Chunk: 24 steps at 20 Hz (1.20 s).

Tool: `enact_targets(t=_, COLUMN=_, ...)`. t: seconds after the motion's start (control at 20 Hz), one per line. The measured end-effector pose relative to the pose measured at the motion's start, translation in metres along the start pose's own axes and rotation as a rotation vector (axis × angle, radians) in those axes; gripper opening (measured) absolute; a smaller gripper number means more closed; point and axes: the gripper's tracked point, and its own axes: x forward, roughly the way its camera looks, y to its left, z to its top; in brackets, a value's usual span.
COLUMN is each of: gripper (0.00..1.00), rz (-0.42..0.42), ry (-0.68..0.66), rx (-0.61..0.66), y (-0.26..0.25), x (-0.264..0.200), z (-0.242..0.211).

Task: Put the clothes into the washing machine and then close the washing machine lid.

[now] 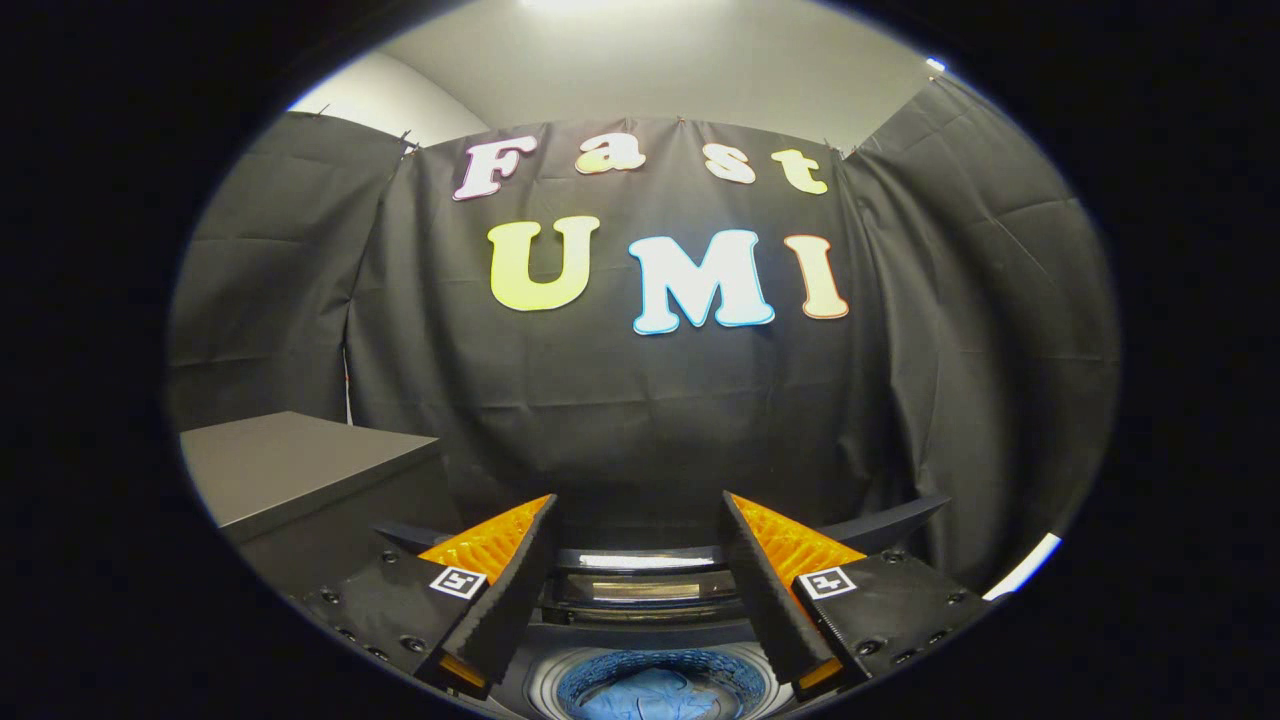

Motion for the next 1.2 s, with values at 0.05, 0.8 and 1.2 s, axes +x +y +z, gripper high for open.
enact_targets(t=0.05, gripper=0.98, rz=0.0, ry=0.003, rx=-0.001, y=0.0, x=-0.003, z=-0.002)
enact_targets(t=0.8, gripper=0.97, rz=-0.012, ry=0.107, rx=0.018, y=0.001, x=-0.044, z=-0.05)
enact_targets(t=1.2, gripper=0.98, rz=-0.028, ry=0.165, rx=0.029, y=0.004, x=-0.074, z=-0.091)
